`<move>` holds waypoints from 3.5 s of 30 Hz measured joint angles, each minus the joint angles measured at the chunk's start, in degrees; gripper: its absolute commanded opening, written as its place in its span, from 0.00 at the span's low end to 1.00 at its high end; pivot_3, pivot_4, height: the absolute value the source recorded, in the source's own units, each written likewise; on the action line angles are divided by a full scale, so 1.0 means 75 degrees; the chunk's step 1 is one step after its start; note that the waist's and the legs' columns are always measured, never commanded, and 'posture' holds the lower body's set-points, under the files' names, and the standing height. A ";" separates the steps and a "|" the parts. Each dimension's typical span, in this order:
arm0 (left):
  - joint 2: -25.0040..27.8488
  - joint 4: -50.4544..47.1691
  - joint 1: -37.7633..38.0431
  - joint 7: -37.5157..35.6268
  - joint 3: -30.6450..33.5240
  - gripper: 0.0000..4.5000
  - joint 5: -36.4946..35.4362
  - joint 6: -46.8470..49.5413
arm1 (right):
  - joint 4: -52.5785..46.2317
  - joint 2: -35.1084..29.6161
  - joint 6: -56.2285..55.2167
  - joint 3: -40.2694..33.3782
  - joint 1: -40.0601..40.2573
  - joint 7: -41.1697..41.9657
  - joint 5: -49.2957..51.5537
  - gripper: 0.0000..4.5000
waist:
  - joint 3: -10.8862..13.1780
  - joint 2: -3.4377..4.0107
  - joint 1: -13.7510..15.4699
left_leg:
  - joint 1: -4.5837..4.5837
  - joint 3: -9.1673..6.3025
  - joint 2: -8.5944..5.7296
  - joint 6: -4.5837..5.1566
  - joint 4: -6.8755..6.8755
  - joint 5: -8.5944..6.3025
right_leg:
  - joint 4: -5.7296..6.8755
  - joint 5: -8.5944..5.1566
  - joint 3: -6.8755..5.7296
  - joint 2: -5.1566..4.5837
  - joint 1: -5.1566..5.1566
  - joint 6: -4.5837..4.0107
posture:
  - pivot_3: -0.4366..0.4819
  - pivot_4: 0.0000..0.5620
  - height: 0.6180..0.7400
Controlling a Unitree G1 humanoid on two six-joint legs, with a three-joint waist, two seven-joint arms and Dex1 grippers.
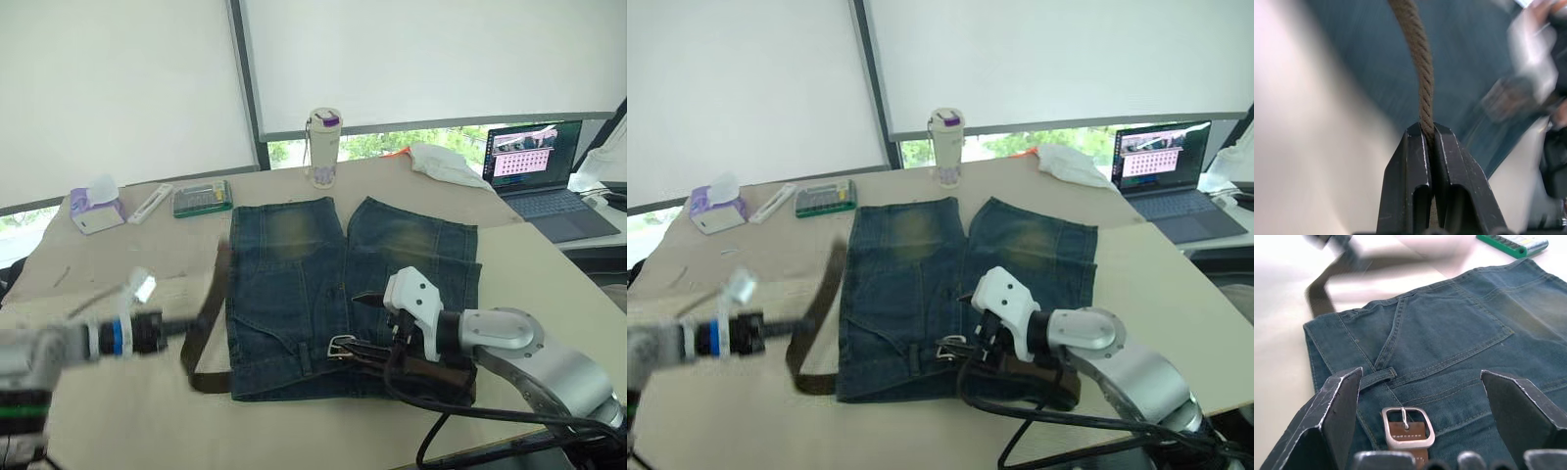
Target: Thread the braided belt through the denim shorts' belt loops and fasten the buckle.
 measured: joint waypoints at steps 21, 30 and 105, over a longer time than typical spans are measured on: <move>-0.0714 0.0956 -0.1446 0.1394 0.0222 0.58 0.2064 -0.4124 | -0.0003 0.0057 -0.0106 0.0181 0.0057 0.0200 -0.0318 0.95 | -0.0001 0.0001 0.0069 | -0.0009 0.0006 0.0002 0.0001 0.0008 -0.0001 | -0.0040 0.0012 -0.0010 0.0000 0.0009 -0.0016 | 0.48 0.27 1.00; -0.1011 0.1649 -0.2075 0.2554 0.0005 0.58 0.2498 -0.2999 | -0.0030 0.0073 -0.0105 0.0185 0.0107 0.0098 -0.0416 0.95 | 0.0000 -0.0003 0.0095 | -0.0011 0.0004 -0.0002 0.0002 0.0023 -0.0001 | 0.0017 0.0012 -0.0015 0.0000 0.0008 -0.0015 | 0.48 0.27 1.00; -0.2371 -0.1702 -0.0760 0.0798 -0.1664 0.00 0.2893 -0.7568 | 0.0757 -0.0556 -0.1081 0.0793 -0.1007 -0.0655 -0.3170 0.95 | -0.0014 0.0034 0.0206 | -0.0051 0.0004 0.0000 0.0003 0.0076 -0.0004 | -0.0050 0.0014 -0.0036 -0.0005 0.0018 -0.0019 | 0.48 0.27 1.00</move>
